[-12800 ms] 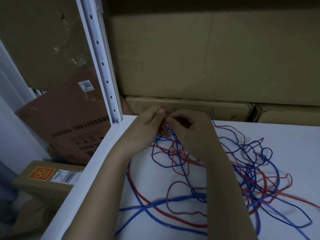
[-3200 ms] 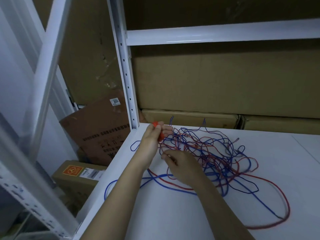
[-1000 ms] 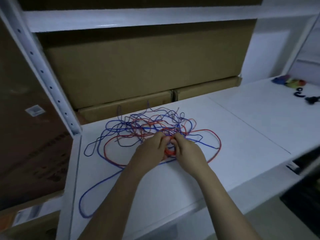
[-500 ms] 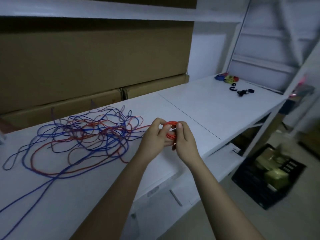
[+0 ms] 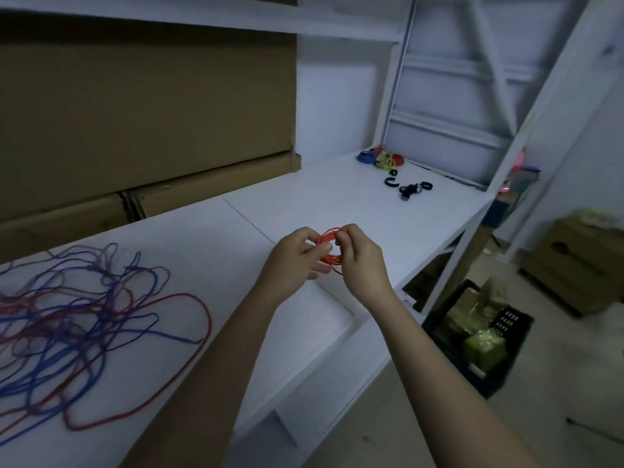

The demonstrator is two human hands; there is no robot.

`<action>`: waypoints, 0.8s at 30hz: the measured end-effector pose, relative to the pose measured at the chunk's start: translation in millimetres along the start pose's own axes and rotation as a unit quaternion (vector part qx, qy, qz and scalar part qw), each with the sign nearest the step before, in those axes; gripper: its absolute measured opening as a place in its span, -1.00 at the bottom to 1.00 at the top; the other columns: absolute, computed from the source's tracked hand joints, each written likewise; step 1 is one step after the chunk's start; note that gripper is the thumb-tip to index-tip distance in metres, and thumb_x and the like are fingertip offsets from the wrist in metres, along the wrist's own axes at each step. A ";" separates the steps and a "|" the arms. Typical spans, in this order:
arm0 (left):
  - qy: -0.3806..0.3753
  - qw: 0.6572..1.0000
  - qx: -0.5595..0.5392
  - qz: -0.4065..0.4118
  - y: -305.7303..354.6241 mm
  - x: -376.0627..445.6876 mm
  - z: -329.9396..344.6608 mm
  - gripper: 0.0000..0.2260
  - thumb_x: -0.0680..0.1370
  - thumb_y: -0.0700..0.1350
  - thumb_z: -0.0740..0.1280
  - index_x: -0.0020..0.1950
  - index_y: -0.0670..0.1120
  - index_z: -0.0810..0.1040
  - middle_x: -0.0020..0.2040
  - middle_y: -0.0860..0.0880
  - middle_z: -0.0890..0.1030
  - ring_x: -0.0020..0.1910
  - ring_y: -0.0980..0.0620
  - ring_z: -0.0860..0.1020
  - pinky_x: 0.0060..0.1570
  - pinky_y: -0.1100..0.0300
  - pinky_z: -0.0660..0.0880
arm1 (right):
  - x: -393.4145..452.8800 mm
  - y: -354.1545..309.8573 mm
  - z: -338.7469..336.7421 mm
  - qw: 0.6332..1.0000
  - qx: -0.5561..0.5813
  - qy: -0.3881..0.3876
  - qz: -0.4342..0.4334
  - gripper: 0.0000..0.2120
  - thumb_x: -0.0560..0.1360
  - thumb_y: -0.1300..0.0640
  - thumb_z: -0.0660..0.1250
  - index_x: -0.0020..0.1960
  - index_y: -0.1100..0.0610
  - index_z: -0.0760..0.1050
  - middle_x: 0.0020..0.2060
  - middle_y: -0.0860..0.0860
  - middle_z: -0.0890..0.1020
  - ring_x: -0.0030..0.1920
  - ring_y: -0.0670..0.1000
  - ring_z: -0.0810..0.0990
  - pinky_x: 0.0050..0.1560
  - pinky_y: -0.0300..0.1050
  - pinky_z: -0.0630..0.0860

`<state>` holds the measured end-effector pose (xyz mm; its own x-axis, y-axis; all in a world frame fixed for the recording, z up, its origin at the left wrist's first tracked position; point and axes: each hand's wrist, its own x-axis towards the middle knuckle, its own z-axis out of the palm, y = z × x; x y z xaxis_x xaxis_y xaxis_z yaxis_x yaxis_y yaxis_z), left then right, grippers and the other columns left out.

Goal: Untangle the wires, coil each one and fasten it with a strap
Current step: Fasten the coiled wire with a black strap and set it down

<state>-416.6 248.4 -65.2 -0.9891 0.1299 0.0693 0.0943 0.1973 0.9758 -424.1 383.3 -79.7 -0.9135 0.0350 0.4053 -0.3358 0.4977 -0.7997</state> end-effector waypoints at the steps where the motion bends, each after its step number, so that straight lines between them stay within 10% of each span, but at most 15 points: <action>1: -0.005 1.000 0.008 0.002 2.8 16.7 2.2 -0.94 0.58 -0.12 0.33 -0.06 -0.09 0.52 -0.15 -0.09 0.68 -0.23 0.03 0.69 -0.24 0.27 0.56 | 15.4 7.8 -6.4 1.000 0.001 -0.018 -0.001 -0.79 0.65 0.17 0.10 -0.09 0.12 0.45 -0.29 -0.10 0.51 -0.32 -0.15 0.45 -0.31 -0.39 0.34; 14: 0.059 0.995 -0.078 -0.021 14.5 191.0 125.6 -0.96 0.51 -0.24 0.40 -0.10 -0.20 0.58 -0.19 -0.12 0.67 -0.26 0.05 0.68 -0.27 0.34 0.56 | 154.5 136.7 -74.9 0.996 0.047 -0.002 0.075 -0.69 0.66 -0.04 -0.02 -0.14 0.00 0.40 -0.34 -0.03 0.54 -0.35 -0.07 0.50 -0.26 -0.06 0.46; 24: 0.143 0.954 -0.240 -0.109 17.7 294.6 240.6 -0.94 0.52 -0.27 0.39 -0.10 -0.25 0.54 -0.19 -0.14 0.68 -0.25 0.05 0.68 -0.26 0.35 0.56 | 264.1 241.3 -142.3 0.993 0.079 -0.037 0.082 -0.67 0.66 0.00 0.03 -0.19 0.08 0.40 -0.32 -0.05 0.51 -0.33 -0.12 0.47 -0.29 -0.17 0.38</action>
<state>-679.1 523.9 -77.4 -0.9761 -0.1477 -0.1596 -0.1122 -0.2867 0.9514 -713.7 636.0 -102.5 -0.9715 0.0377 0.2341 -0.2068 0.3480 -0.9144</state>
